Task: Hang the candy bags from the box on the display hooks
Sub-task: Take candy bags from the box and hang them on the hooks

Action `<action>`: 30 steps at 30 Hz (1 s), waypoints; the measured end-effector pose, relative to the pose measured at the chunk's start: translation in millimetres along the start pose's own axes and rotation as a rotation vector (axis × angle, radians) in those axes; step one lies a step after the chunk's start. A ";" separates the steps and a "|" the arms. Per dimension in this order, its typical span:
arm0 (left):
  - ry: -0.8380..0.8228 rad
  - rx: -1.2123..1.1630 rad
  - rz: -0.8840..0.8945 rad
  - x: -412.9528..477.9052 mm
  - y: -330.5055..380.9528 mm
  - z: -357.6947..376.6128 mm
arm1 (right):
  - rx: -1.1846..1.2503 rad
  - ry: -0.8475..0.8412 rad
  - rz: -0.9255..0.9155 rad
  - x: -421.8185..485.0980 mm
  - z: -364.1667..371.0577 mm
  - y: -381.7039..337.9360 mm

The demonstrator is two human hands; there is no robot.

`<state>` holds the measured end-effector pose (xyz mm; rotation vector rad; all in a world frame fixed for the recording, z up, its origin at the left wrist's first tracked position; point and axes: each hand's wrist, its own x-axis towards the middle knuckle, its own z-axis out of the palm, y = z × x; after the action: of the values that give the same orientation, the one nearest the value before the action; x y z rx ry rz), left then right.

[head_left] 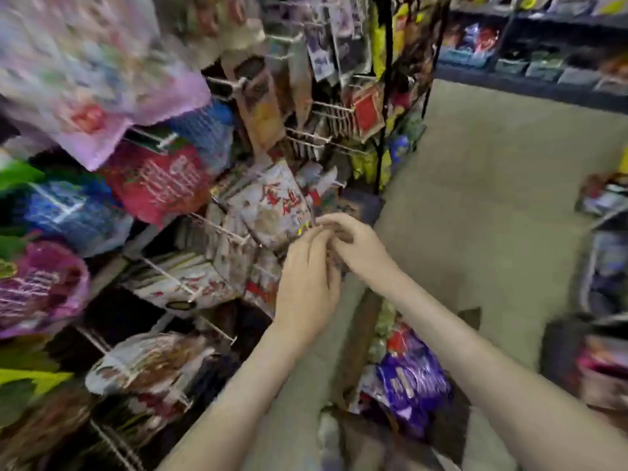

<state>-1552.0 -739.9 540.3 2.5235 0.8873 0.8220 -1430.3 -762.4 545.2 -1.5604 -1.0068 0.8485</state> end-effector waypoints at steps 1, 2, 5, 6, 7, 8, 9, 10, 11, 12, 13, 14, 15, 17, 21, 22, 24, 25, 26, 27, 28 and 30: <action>-0.078 -0.022 0.000 -10.1 -0.2 29.5 | 0.036 0.025 0.066 -9.3 -10.4 31.5; -0.160 -0.047 -0.010 -22.1 -1.9 59.7 | 0.074 0.044 0.131 -19.9 -19.1 62.9; -0.393 -0.107 -0.078 -63.4 -12.9 149.0 | 0.133 0.144 0.344 -55.0 -37.2 158.3; -0.471 -0.119 -0.113 -78.5 -16.9 176.1 | 0.145 0.172 0.410 -67.9 -40.1 190.5; -0.541 -0.130 -0.139 -94.0 -21.6 203.7 | 0.143 0.199 0.467 -79.8 -42.1 224.1; -0.600 -0.139 -0.161 -110.8 -26.7 230.9 | 0.130 0.218 0.518 -92.5 -42.6 257.5; -0.645 -0.145 -0.183 -128.3 -32.4 256.7 | 0.112 0.230 0.572 -105.6 -42.2 290.3; -0.694 -0.152 -0.211 -145.6 -39.5 281.3 | 0.094 0.245 0.632 -118.3 -40.9 322.6; -0.739 -0.150 -0.233 -161.6 -46.7 303.5 | 0.085 0.265 0.691 -130.9 -39.1 353.0; -0.776 -0.142 -0.245 -178.6 -56.3 325.8 | 0.082 0.289 0.742 -142.2 -36.7 382.9; -0.807 -0.139 -0.249 -194.1 -66.0 345.9 | 0.082 0.314 0.791 -152.0 -32.4 411.3; -0.842 -0.147 -0.254 -208.2 -75.0 364.3 | 0.077 0.329 0.845 -161.1 -27.2 438.5; -0.876 -0.161 -0.259 -221.0 -84.1 381.3 | 0.066 0.341 0.894 -168.0 -21.6 463.2; -0.940 -0.203 -0.272 -242.3 -100.1 411.9 | 0.060 0.373 0.957 -176.2 -10.7 507.7; -1.029 -0.072 -0.201 -273.7 -137.2 463.1 | 0.037 0.337 1.068 -165.5 15.9 575.2; -1.052 0.048 -0.176 -280.5 -149.1 473.8 | 0.051 0.333 1.089 -159.3 23.6 589.6; -1.097 0.360 -0.058 -285.2 -165.0 485.1 | 0.036 0.317 1.124 -144.6 37.7 615.9; -1.092 0.461 -0.053 -286.9 -172.0 488.7 | 0.004 0.304 1.140 -136.4 42.8 626.3; -1.056 0.503 -0.104 -287.1 -176.5 490.2 | -0.023 0.301 1.151 -128.5 46.3 635.5; -1.029 0.529 -0.170 -286.3 -180.7 491.2 | -0.028 0.318 1.162 -120.2 50.4 644.0; -1.020 0.561 -0.217 -284.7 -185.0 492.1 | -0.013 0.338 1.172 -112.3 53.9 652.6; -1.008 0.644 -0.239 -282.7 -196.3 492.1 | 0.020 0.381 1.171 -98.8 63.7 666.1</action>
<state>-1516.1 -838.6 -50.9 2.6831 1.1025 -0.9031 -1408.6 -895.4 -117.6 -2.1658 0.2932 1.2233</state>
